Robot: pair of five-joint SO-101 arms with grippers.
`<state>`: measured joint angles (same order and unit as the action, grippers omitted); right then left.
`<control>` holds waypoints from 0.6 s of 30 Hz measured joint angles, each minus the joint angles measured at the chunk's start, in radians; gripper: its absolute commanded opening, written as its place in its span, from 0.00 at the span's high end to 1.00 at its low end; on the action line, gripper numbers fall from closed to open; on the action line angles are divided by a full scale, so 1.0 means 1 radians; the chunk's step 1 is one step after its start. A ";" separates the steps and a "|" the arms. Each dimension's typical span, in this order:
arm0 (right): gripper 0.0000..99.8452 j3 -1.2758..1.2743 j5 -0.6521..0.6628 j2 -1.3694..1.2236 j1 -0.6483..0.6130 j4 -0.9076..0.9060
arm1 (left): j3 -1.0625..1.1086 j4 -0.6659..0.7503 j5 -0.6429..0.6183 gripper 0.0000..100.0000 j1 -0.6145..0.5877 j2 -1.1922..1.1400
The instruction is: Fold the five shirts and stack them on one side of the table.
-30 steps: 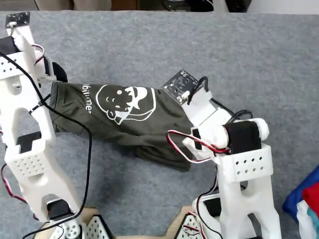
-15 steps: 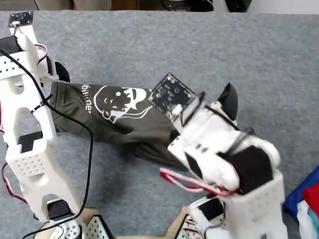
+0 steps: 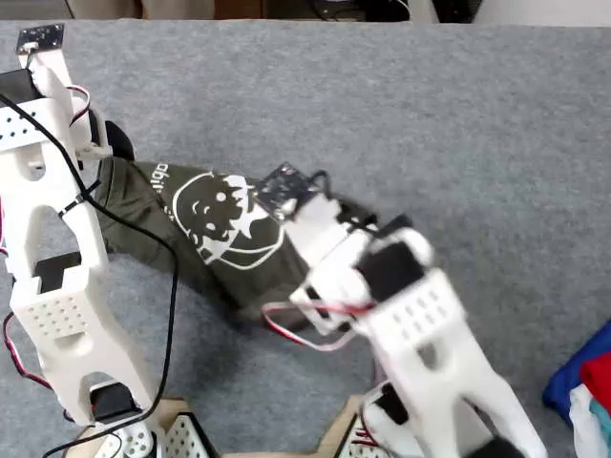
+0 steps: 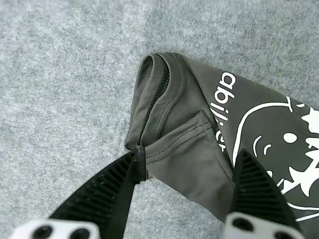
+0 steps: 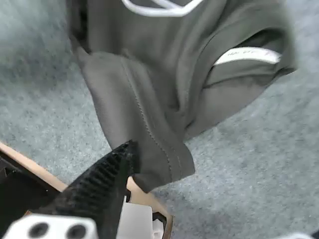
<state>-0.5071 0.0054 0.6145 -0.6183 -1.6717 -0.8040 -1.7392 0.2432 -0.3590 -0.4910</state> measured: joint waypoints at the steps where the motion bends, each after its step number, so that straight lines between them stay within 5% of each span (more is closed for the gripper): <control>1: 0.41 0.000 0.000 -0.041 0.000 0.002 | 0.000 -0.003 0.000 0.71 0.000 0.000; 10: 0.41 0.077 0.041 -0.327 -0.008 -0.092 | 0.064 -0.009 0.000 0.71 -0.005 0.000; 18: 0.41 0.020 0.078 -0.414 -0.210 -0.092 | 0.155 -0.009 0.000 0.71 -0.066 0.000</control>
<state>-0.4872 0.0836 0.2002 -0.8286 -1.7637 -0.6490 -1.7484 0.2432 -0.4250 -0.4910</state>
